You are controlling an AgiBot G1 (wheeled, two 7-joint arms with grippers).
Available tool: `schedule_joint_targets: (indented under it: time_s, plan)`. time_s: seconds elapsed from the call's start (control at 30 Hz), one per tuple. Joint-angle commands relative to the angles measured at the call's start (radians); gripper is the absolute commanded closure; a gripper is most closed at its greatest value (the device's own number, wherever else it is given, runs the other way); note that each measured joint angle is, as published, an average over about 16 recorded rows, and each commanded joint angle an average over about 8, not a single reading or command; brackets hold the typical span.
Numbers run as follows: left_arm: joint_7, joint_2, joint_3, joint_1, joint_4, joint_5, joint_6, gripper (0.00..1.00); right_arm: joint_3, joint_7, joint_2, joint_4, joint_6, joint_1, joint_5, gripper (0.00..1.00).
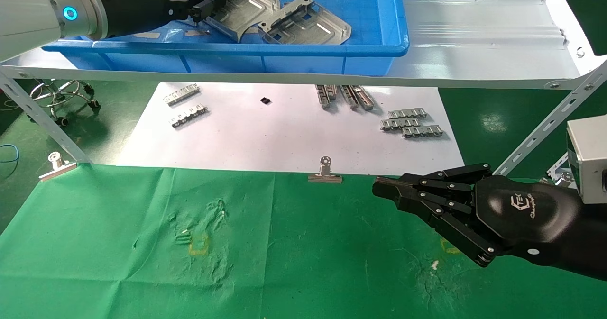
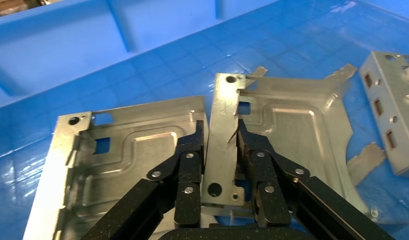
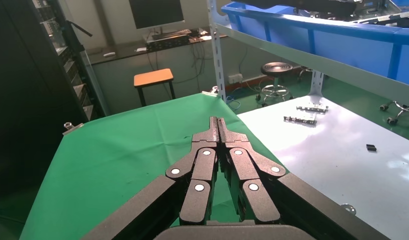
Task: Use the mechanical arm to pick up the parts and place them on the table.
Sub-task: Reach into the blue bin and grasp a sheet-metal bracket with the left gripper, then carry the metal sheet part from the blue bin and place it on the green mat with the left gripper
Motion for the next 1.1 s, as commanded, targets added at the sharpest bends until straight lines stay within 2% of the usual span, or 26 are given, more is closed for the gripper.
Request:
schedule_joint_targets:
  time_s: [0.03,0.33,0.53,0.67,0.8,0.97,1.1]
  plan:
    - [0.001,0.000,0.000,0.000,0.000,0.000,-0.008,1.00,0.000,0.000,0.000,0.000,0.000,0.000,0.000,1.00]
    - [0.001,-0.012,-0.014,-0.010,-0.006,-0.021,0.005,1.00,0.000,0.000,0.000,0.000,0.000,0.000,0.000,1.00]
    - [0.012,-0.051,-0.041,-0.026,-0.027,-0.059,0.080,1.00,0.000,0.000,0.000,0.000,0.000,0.000,0.000,1.00]
    - [0.039,-0.095,-0.056,-0.035,-0.049,-0.082,0.184,1.00,0.000,0.000,0.000,0.000,0.000,0.000,0.000,1.00]
    - [0.084,-0.149,-0.064,-0.035,-0.076,-0.098,0.339,1.00,0.000,0.000,0.000,0.000,0.000,0.000,0.000,1.00]
    - [0.165,-0.212,-0.065,-0.022,-0.111,-0.107,0.559,1.00,0.000,0.000,0.000,0.000,0.000,0.000,0.000,1.00]
    - [0.239,-0.247,-0.056,-0.005,-0.146,-0.106,0.683,1.00,0.000,0.000,0.000,0.000,0.000,0.000,0.000,1.00]
